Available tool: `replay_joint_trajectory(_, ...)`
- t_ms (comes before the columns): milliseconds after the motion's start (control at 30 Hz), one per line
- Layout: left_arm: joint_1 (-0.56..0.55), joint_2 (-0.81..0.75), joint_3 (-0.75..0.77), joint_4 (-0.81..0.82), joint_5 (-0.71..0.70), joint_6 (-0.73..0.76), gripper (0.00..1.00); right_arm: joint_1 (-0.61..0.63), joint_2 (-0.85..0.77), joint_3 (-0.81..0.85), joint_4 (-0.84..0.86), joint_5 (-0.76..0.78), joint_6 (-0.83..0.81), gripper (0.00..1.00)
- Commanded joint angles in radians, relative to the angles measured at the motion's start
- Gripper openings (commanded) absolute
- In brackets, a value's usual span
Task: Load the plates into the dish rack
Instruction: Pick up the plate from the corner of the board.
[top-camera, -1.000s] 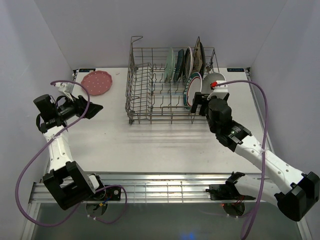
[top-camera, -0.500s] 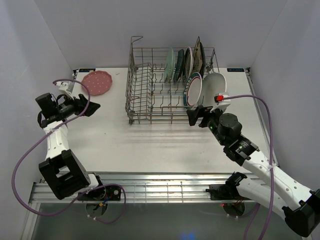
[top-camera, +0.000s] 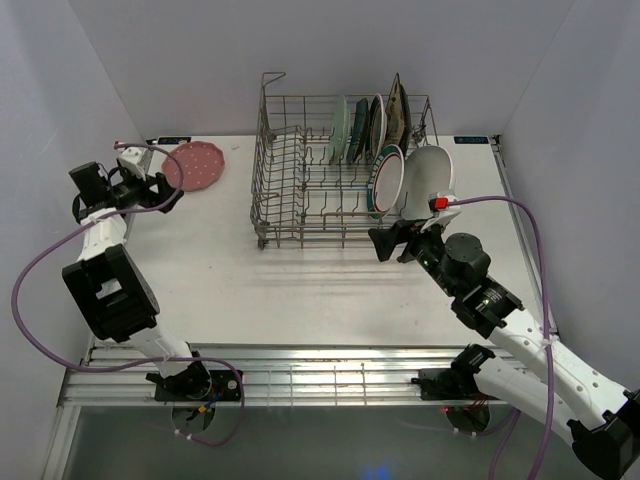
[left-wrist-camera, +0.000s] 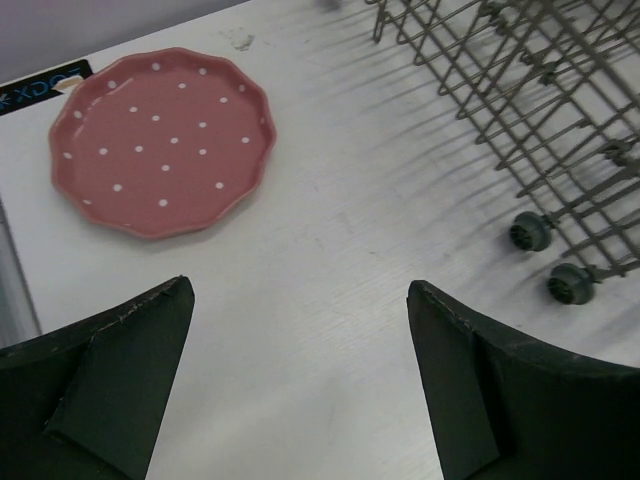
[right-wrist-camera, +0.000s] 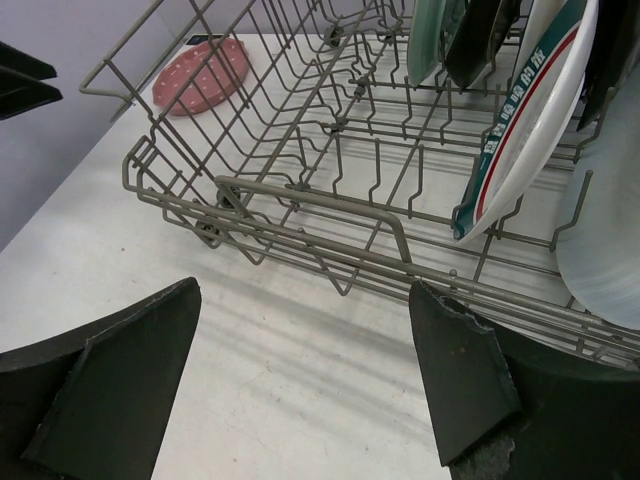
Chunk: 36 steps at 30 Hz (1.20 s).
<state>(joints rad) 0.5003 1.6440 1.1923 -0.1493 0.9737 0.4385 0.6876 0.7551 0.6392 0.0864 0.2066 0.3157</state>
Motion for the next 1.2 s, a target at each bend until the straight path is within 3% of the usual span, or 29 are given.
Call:
replay_joint_trajectory(0,-0.04,0.043,0.093,0.03,-0.099,0.123,0.98,0.003,-0.019,0.001,0.058,-0.032,0.01,0.9)
replay_joint_trajectory(167,-0.126,0.141,0.162,0.014,-0.279,0.207,0.98,0.003,-0.016,-0.004,0.065,-0.042,0.013,0.9)
replay_joint_trajectory(567,-0.252,0.438,0.472,-0.096,-0.516,0.243,0.98,0.003,-0.01,-0.016,0.075,-0.061,0.016,0.9)
replay_joint_trajectory(1167,-0.401,0.596,0.567,-0.055,-0.773,0.313,0.93,0.001,-0.014,-0.027,0.073,-0.07,0.017,0.9)
